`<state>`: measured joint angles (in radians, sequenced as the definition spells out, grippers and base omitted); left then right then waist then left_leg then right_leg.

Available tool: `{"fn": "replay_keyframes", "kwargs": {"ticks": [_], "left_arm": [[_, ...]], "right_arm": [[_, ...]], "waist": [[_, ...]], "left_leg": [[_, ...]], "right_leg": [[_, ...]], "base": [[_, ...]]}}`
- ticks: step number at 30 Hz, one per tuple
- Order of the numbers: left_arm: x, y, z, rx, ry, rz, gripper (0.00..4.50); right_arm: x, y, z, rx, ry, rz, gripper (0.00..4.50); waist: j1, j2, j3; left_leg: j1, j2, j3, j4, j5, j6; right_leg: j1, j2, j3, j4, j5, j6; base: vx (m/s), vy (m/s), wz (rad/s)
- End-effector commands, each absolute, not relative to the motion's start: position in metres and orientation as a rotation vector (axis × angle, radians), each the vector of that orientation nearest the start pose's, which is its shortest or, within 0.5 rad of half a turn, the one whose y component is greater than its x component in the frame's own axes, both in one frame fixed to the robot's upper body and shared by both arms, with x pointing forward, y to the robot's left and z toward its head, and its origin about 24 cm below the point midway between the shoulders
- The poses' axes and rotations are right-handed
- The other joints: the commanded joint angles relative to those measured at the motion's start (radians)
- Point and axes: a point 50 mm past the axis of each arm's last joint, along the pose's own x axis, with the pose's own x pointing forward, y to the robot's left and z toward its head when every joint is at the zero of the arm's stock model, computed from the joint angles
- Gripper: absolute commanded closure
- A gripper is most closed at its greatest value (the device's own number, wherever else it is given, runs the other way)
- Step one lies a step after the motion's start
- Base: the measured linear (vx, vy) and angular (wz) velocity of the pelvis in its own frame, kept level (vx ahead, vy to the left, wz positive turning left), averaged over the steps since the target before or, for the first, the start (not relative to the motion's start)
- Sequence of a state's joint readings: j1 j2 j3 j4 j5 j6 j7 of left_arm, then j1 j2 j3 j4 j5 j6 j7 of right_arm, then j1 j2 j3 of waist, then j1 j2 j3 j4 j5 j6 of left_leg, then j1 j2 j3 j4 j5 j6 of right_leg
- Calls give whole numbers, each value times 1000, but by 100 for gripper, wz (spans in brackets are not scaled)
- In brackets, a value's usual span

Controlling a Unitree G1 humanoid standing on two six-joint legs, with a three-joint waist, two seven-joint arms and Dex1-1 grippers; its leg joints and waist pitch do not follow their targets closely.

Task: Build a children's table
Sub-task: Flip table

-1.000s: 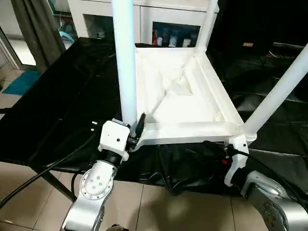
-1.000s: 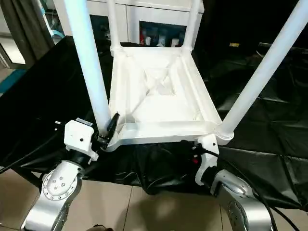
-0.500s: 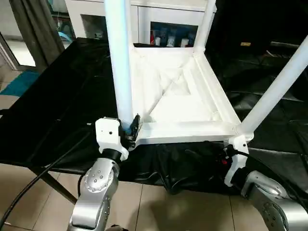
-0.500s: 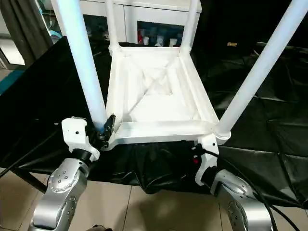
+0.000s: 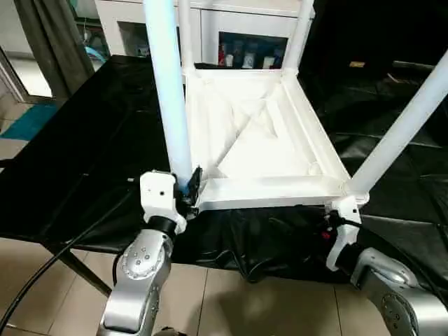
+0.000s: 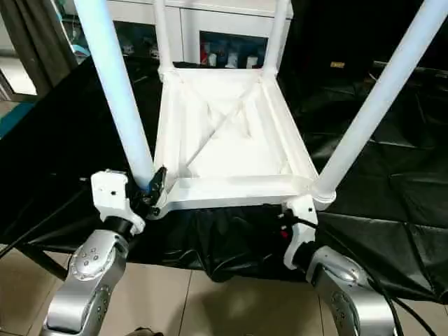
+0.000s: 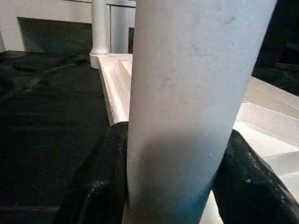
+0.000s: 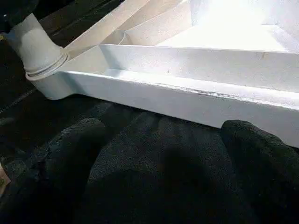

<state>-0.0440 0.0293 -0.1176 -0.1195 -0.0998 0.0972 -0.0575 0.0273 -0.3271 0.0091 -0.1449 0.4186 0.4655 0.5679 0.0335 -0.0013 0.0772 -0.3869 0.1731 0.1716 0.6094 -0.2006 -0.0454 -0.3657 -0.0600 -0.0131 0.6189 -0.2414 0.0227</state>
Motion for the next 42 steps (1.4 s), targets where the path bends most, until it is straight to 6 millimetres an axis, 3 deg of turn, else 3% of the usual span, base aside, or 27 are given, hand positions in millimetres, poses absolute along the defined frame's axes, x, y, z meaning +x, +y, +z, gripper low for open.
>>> {"fn": "replay_keyframes", "kwargs": {"ticks": [1,3,4,5,7,10,13,16,20,25,32,35,42], "left_arm": [[260,121,66,-147,-16,-151,238],[264,122,73,-311,-22,-112,238],[264,122,73,-311,-22,-112,238],[266,121,80,-438,-40,-107,238],[267,119,84,-519,-45,-112,238],[268,110,92,-683,-37,-143,237],[267,105,92,-686,-26,-166,237],[267,103,93,-690,-20,-171,239],[270,103,95,-710,-10,-179,241],[271,104,97,-720,1,-185,241],[271,100,95,-716,26,-219,241],[271,98,95,-712,36,-231,241],[269,93,94,-694,64,-281,241]], "right_arm": [[235,-171,40,160,325,631,0],[236,-171,40,161,326,629,0],[236,-171,40,161,326,629,0],[236,-170,40,162,327,628,0],[236,-170,40,163,327,628,0],[238,-169,42,223,317,623,0],[246,-168,49,325,279,584,0],[252,-167,55,387,246,561,0],[270,-164,66,534,172,504,0],[289,-160,76,678,117,465,0],[316,-150,72,859,144,383,0],[323,-145,73,894,146,407,0],[345,-138,79,982,128,401,0]], "waist": [[1,-9,-54],[0,-13,-54],[1,-13,-54],[0,-14,-51],[-1,-19,-50],[1,-18,-50],[0,-13,-55],[1,-8,-61],[2,-10,-65],[8,-7,-68],[8,-4,-73],[9,1,-73],[16,2,-76]], "left_leg": [[16,57,-22,-75,-88,72],[15,58,-20,-74,-89,70],[15,57,-20,-74,-90,70],[14,54,-19,-74,-105,71],[15,52,-17,-74,-136,64],[12,48,-16,-72,-138,53],[12,49,-17,-72,-123,57],[14,52,-18,-71,-91,57],[12,49,-16,-69,-61,63],[13,48,-14,-68,-51,49],[13,46,-11,-66,-32,40],[13,47,-11,-64,-18,44],[16,47,-7,-62,-18,44]], "right_leg": [[30,-69,33,-64,78,-229],[31,-70,33,-64,74,-241],[31,-71,33,-64,66,-243],[29,-70,34,-67,36,-239],[28,-70,35,-74,-35,-234],[25,-70,36,-74,-101,-226],[21,-65,36,-72,-88,-218],[22,-61,34,-65,-11,-218],[25,-63,33,-57,68,-231],[26,-62,32,-54,73,-230],[29,-61,31,-49,102,-232],[28,-60,30,-46,132,-237],[29,-62,29,-44,141,-254]], "base": [[0,0,0],[0,0,0],[0,0,0],[0,0,0],[0,0,0],[0,0,0],[0,0,0],[0,0,0],[0,0,0],[0,0,0],[0,0,0],[0,0,0],[0,0,0]]}}
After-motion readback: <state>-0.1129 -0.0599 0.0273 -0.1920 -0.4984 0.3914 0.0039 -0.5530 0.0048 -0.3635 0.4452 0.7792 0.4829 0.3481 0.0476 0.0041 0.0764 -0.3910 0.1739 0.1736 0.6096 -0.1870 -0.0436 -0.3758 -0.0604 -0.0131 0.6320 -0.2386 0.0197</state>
